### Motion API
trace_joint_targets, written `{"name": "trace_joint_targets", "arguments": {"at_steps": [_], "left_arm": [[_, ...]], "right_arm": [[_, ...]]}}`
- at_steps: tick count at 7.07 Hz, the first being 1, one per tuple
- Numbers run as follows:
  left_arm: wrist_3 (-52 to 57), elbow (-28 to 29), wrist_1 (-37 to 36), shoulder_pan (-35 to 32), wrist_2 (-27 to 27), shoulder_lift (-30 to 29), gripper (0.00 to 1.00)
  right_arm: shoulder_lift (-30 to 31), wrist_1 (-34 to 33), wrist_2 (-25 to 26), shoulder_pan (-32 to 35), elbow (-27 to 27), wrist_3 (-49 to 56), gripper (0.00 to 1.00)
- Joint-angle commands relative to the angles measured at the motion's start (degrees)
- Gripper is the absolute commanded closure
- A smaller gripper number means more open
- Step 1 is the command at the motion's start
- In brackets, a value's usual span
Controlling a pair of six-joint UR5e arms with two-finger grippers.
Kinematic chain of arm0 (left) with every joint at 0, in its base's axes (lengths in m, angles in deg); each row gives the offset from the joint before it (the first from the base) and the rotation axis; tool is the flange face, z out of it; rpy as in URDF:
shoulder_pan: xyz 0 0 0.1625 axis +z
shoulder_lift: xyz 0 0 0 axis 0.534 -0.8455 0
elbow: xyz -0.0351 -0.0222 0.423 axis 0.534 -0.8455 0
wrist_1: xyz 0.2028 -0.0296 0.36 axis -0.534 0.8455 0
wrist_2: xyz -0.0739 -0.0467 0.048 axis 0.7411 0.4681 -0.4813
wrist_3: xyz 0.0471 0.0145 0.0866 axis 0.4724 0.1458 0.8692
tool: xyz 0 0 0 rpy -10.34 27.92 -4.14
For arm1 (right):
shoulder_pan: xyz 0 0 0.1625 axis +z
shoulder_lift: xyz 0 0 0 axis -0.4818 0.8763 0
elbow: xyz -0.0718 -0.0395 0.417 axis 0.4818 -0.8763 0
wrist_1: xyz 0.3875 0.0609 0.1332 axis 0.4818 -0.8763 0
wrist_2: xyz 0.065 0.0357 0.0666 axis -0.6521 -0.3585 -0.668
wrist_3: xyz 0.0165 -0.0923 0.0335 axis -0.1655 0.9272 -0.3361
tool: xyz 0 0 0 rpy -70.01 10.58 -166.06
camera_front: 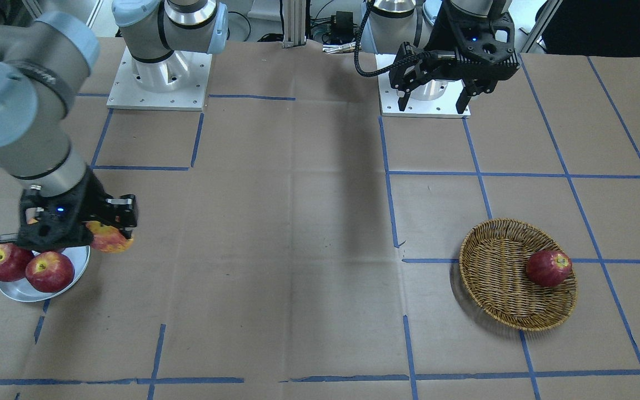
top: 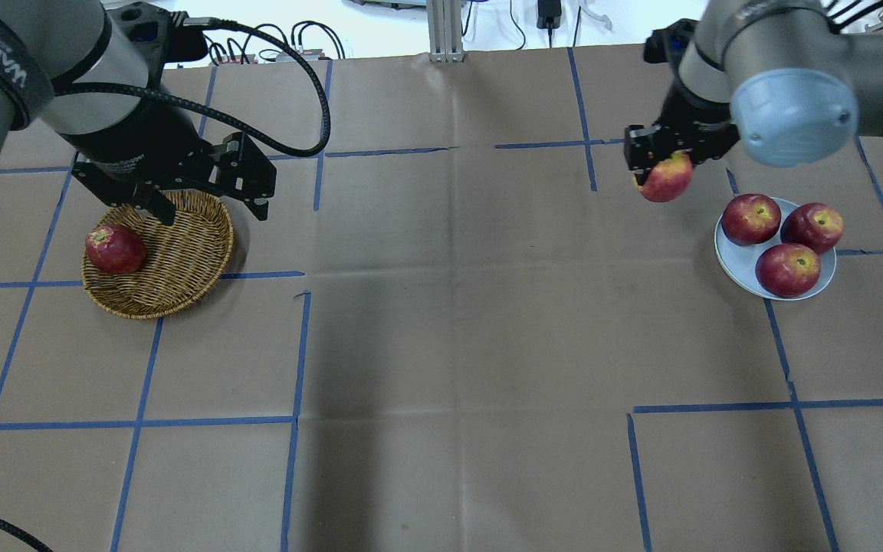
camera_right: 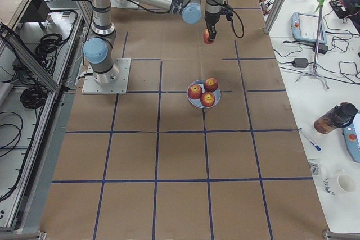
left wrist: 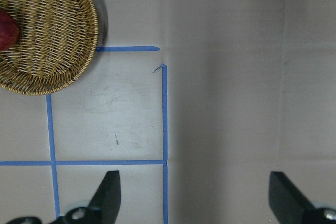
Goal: Transfer apple from basket to plate
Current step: 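Carry the apple with the right gripper onto the light blue plate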
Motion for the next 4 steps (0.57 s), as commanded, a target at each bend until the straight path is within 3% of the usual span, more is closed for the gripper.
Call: {"name": "trace_joint_targets", "arguments": {"at_steps": [1,2,4], "left_arm": [[0.0,-0.27,0.26,-0.04,0.04,0.68,0.01],[-0.26,-0.27,0.35,-0.04,0.13,0.68,0.01],[-0.35,-0.18,0.35,-0.04,0.13,0.68,0.01]], "right_arm": [[0.61,-1.54,-0.62,-13.39,3.57,19.15,0.5],[-0.18,-3.99,-0.79,-17.19,4.63,24.28,0.5],[-4.47,-9.09,-0.62,-18.28,5.6,27.57,0.5]]}}
